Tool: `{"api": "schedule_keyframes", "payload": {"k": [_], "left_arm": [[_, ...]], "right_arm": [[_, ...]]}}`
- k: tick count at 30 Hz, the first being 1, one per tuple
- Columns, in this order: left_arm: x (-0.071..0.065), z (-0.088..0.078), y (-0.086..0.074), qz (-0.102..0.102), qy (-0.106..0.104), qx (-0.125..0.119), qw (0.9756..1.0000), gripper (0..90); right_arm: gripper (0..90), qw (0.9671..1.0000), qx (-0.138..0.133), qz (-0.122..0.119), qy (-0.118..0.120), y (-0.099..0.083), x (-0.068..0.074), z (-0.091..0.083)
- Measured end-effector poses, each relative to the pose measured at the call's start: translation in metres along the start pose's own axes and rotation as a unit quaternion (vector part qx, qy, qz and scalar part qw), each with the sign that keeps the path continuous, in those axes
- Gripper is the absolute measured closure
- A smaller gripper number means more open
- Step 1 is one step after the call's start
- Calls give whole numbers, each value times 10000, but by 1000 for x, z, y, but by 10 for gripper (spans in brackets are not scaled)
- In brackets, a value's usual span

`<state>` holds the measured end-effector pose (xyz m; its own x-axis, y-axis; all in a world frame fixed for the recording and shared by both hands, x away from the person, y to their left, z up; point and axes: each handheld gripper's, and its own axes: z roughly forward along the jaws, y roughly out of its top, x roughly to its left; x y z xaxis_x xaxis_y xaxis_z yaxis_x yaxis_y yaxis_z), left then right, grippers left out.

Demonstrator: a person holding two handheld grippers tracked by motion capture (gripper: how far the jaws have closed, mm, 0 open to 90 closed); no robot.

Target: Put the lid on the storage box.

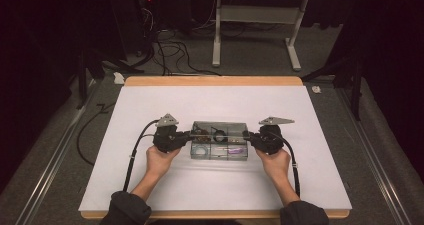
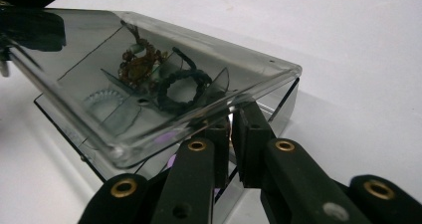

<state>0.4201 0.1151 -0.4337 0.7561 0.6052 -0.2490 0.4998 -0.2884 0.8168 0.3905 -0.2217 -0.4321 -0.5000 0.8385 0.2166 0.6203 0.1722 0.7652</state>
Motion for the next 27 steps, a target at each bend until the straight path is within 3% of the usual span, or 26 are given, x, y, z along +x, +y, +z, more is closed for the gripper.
{"api": "schedule_keyframes", "payload": {"k": [10, 20, 23, 27], "left_arm": [[-8, -5, -11, 54, -30, -1, 10000, 836], [-9, -10, -24, 11, -8, 26, 10000, 829], [-10, -11, -27, -4, 12, 18, 10000, 827], [-11, -11, -30, 14, 15, 32, 10000, 825]], "right_arm": [[865, 9999, -6, -138, 55, -7, 6, -3], [865, 9999, -5, -122, 64, -15, 8, -5], [865, 9997, 18, -257, 9, -20, 11, -6], [860, 9997, 21, -242, 14, -26, 13, -8]]}}
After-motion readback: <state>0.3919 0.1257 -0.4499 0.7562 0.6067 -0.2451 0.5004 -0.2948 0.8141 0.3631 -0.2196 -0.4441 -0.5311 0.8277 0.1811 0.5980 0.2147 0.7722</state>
